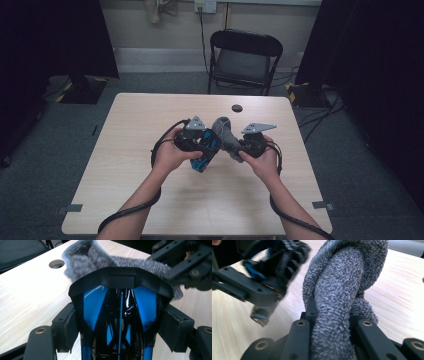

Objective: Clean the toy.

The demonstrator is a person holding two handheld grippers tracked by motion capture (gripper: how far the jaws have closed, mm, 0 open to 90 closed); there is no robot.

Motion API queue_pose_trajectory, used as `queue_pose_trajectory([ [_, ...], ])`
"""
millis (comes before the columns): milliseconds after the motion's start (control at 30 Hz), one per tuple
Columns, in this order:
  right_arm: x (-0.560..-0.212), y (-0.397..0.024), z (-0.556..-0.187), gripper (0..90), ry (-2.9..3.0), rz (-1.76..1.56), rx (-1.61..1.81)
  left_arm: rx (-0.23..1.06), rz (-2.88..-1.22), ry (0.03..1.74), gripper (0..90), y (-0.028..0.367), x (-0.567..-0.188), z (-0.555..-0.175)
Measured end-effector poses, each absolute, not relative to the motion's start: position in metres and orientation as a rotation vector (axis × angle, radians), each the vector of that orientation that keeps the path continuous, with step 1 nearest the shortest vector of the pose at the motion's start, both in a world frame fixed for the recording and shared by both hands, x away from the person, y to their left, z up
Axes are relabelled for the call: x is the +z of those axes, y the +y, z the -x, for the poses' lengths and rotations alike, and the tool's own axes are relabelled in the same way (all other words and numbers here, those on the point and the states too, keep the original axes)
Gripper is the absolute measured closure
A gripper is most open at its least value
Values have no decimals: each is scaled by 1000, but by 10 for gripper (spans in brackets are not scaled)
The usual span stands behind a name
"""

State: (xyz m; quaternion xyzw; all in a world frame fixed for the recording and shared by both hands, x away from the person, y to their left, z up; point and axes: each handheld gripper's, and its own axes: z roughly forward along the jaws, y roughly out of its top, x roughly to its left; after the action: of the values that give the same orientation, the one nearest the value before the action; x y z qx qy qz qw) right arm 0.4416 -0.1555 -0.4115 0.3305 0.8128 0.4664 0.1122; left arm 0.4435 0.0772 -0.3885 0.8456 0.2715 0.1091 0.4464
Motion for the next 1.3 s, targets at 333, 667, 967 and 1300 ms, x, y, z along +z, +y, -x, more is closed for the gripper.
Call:
queue_pose_trajectory([
  [333, -425, -135, -433, 732, 2442, -947, 1377, 277, -2103, 680, 253, 75, -391, -446],
  [667, -439, -123, -429, 732, 2485, -967, 1359, 276, -2093, 682, 254, 72, -388, -446],
  [967, -449, -113, -423, 732, 2539, -933, 1325, 301, -2084, 680, 253, 74, -383, -447],
  [1300, -461, -109, -415, 732, 2618, -885, 1292, 304, -2073, 709, 253, 78, -385, -449],
])
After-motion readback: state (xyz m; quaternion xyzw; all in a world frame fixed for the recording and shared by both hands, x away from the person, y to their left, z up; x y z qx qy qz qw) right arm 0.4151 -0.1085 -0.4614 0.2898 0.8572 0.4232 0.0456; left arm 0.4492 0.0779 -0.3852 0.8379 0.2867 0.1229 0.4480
